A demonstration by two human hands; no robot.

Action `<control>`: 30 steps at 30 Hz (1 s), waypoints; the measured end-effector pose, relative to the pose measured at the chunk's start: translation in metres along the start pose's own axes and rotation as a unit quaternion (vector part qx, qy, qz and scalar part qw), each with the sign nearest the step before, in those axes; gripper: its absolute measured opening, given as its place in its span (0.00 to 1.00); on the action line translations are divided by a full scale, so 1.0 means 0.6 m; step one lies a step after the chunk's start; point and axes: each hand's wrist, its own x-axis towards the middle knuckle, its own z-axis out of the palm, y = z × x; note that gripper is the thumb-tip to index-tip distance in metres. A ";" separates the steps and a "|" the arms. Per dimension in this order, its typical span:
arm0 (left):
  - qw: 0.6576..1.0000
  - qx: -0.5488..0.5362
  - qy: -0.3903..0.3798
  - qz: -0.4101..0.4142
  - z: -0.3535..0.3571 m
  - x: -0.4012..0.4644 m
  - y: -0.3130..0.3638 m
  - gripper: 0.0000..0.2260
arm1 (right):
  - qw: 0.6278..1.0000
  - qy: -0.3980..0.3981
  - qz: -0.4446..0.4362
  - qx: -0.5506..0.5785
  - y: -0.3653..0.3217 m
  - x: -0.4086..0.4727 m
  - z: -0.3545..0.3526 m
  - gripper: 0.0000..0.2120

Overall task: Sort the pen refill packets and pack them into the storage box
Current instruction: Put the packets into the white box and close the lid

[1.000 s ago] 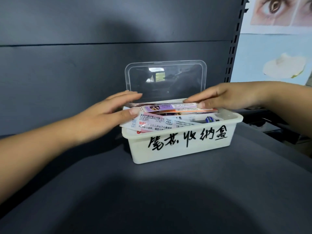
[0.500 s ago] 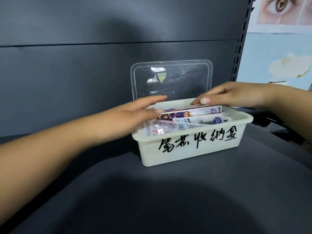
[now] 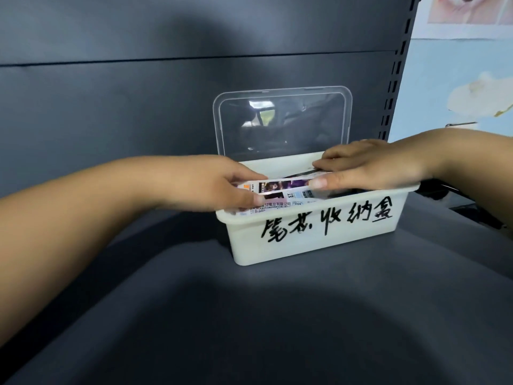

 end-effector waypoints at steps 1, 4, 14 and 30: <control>1.000 0.004 -0.019 -0.011 -0.001 0.002 0.000 0.14 | 1.000 0.019 -0.013 -0.003 0.002 0.001 0.003 0.31; 0.998 -0.008 -0.068 -0.012 0.000 0.004 -0.011 0.16 | 0.998 0.024 -0.020 -0.048 0.013 0.012 0.008 0.22; 0.977 -0.062 0.140 0.149 0.018 -0.023 -0.023 0.12 | 0.951 0.221 -0.116 0.183 0.049 0.036 0.011 0.18; 0.959 -0.223 0.137 0.112 0.006 -0.022 -0.033 0.14 | 0.981 0.034 -0.100 0.160 0.032 0.014 0.014 0.33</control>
